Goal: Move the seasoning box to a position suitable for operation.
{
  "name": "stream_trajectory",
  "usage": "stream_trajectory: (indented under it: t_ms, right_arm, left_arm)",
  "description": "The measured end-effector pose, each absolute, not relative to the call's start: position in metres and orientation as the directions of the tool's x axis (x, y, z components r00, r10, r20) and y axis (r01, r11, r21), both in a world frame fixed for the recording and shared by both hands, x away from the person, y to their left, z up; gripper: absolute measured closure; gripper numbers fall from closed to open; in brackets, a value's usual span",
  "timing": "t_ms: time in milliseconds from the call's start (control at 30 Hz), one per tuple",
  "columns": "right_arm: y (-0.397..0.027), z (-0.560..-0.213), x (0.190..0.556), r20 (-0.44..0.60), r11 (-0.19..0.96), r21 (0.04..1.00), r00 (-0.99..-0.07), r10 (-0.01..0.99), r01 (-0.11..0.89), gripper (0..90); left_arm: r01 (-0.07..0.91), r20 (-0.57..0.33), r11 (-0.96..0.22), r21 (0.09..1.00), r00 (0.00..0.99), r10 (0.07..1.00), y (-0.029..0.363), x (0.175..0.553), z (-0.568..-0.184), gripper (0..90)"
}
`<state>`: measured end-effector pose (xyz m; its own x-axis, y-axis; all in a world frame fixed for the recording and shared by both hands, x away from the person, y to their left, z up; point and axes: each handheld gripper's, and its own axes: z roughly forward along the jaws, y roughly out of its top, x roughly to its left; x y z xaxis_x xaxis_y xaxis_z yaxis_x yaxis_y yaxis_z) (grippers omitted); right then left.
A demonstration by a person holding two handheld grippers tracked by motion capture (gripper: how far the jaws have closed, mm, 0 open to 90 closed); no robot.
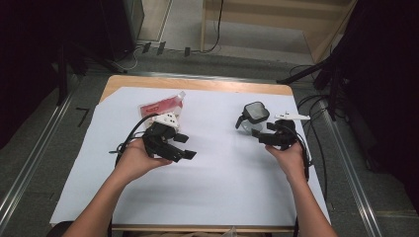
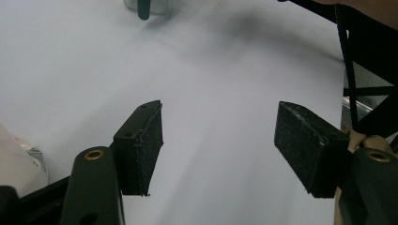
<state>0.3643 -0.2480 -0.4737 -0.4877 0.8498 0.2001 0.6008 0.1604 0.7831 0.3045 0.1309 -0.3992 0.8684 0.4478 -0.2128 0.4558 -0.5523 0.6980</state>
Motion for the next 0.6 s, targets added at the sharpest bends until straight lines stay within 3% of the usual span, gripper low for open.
stream_trajectory:
  t_ms: [100, 300, 600]
  right_arm:
    - [-0.243, -0.477, 0.368, 0.169, 0.174, 0.781, -0.471, 0.866, 0.599, 14.8]
    - [-0.236, -0.484, 0.379, 0.149, 0.175, 0.779, -0.449, 0.881, 0.602, 11.0]
    - [-0.238, -0.493, 0.393, 0.122, 0.16, 0.794, -0.413, 0.903, 0.586, 13.6]
  left_arm:
    - [0.456, -0.22, -0.545, 0.704, 0.869, 0.443, 0.132, 0.304, -0.398, 33.8]
    - [0.45, -0.204, -0.548, 0.705, 0.868, 0.452, 0.134, 0.3, -0.397, 33.7]
    - [0.455, -0.195, -0.553, 0.698, 0.864, 0.465, 0.135, 0.297, -0.398, 33.8]
